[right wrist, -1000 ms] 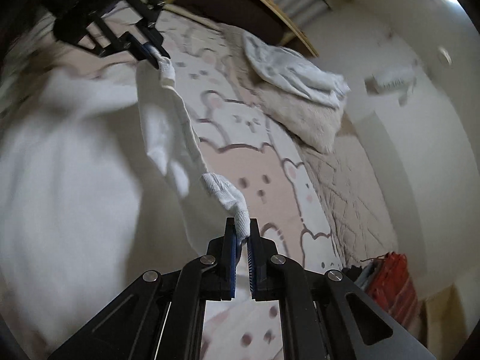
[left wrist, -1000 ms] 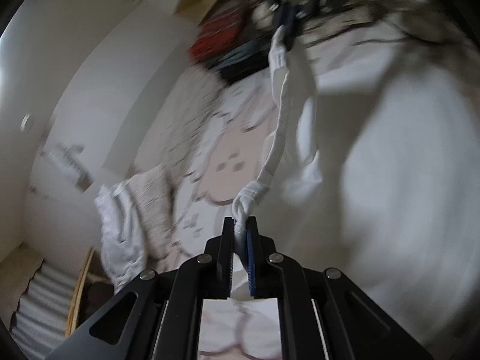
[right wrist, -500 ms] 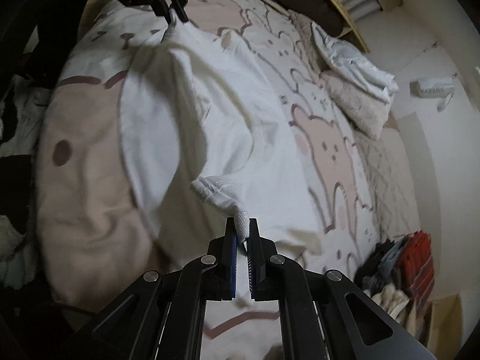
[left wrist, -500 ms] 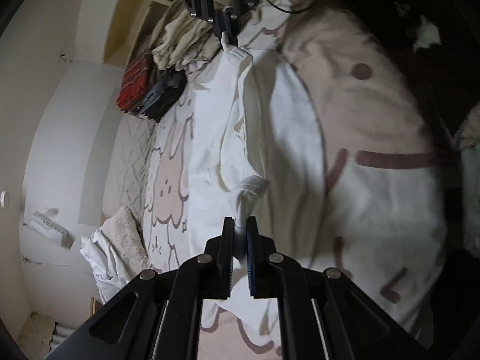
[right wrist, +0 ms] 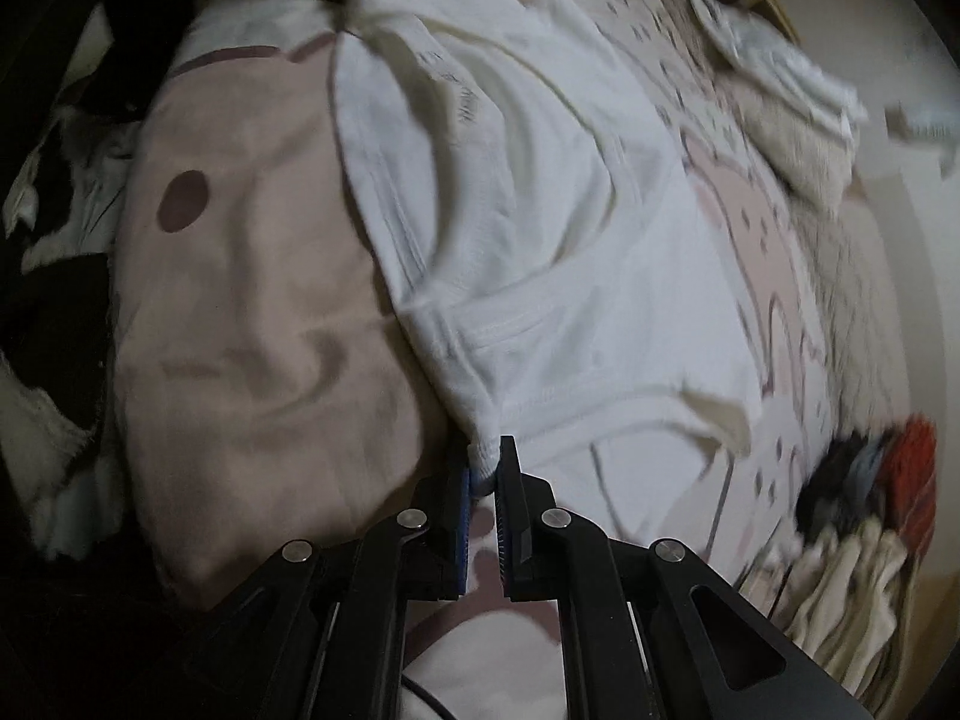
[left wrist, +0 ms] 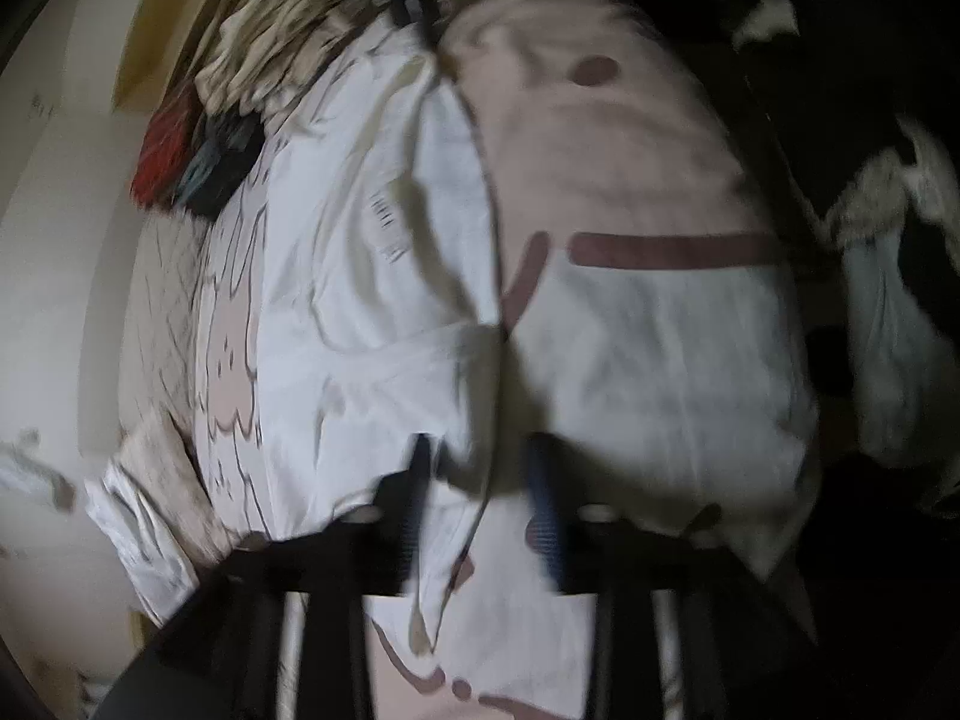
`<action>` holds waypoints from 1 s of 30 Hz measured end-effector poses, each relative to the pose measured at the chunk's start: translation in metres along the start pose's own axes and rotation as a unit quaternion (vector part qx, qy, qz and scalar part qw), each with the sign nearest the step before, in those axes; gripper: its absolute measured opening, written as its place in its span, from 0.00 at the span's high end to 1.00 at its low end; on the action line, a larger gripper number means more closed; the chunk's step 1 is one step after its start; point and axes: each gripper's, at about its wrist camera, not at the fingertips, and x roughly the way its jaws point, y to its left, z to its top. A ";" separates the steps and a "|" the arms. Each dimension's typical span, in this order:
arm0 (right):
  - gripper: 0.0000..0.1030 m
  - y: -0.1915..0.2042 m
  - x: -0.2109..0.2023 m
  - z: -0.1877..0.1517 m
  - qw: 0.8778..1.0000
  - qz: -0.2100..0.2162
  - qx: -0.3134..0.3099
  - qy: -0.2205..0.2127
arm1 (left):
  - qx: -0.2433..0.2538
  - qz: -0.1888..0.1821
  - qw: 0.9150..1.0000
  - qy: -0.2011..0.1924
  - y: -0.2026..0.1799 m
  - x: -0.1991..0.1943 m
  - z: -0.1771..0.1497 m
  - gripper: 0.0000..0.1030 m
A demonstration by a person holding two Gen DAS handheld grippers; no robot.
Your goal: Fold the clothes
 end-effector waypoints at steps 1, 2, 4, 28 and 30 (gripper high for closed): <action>0.94 -0.002 -0.003 0.000 1.000 0.008 0.004 0.004 | -0.011 -0.010 1.000 0.006 0.003 -0.001 0.000 0.43; 0.94 -0.004 -0.006 0.001 1.000 0.016 0.009 0.008 | -0.022 -0.019 0.999 0.013 0.008 -0.003 -0.001 0.41; 0.94 -0.012 -0.014 0.000 0.999 0.038 0.026 0.022 | -0.052 -0.026 0.998 0.030 0.022 -0.009 -0.006 0.41; 0.94 -0.044 0.018 0.058 0.889 0.338 0.308 -0.010 | -0.251 -0.240 0.937 -0.030 0.056 0.046 0.055 0.50; 0.94 -0.061 0.008 0.054 0.881 0.333 0.333 -0.037 | -0.240 -0.245 0.939 -0.032 0.053 0.038 0.053 0.50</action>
